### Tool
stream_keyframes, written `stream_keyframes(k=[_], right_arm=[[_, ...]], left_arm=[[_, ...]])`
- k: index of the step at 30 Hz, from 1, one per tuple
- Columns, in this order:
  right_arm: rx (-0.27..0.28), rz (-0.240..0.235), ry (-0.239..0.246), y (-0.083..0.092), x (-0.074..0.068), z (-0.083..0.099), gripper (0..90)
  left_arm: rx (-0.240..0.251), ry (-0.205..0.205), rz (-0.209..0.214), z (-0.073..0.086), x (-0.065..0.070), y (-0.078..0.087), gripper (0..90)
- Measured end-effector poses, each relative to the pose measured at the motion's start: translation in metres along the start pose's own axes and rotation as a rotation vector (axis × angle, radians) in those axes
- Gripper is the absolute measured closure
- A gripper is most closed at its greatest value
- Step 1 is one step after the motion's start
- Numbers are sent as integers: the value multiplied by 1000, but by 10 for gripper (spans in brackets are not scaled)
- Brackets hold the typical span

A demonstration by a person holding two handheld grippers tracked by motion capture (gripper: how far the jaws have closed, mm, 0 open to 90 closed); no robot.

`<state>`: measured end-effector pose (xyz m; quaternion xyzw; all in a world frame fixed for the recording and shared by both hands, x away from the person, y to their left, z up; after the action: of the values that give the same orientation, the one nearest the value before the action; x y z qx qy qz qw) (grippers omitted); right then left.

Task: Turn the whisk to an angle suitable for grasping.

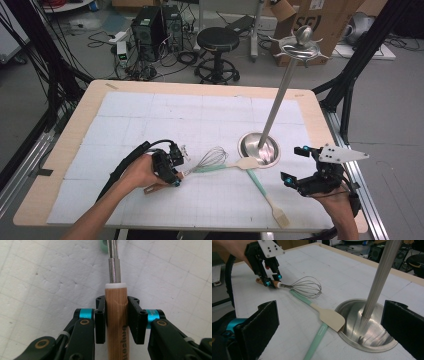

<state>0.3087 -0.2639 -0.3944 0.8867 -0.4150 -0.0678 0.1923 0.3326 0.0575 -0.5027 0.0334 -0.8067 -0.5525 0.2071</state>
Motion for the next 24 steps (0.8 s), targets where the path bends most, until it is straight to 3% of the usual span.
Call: stream_keyframes(k=[4,12,14,16,17,24], right_arm=[[-5,2,-2,0,0,1,2],[-2,0,2,0,0,0,2],[-3,1,0,0,0,1,2],[-4,-1,-5,1,0,0,2],[-1,-1,-1,1,0,0,2],[26,-27,13,6,-4,-5,2]], left_arm=[[20,-21,-23,-1,-3,3,710],[43,-54,-29,-2,-5,9,712],[89,-70,-30,-4,-5,16,712],[97,-84,-36,-4,-5,20,712],[137,-90,-24,-6,-3,26,712],[217,-139,19,-9,7,46,711]])
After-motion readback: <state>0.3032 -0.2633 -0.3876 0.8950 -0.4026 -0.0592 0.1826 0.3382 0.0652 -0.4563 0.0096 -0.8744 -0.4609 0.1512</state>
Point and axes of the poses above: each handheld gripper's, and its own axes: y roughly backward along the jaws, z roughly out of its underside, x roughly to its right, the point moved 10 cm from there along -y, roughly forward along the jaws, and after that the axes turned 14 degrees about z, right-handed, at the moved point
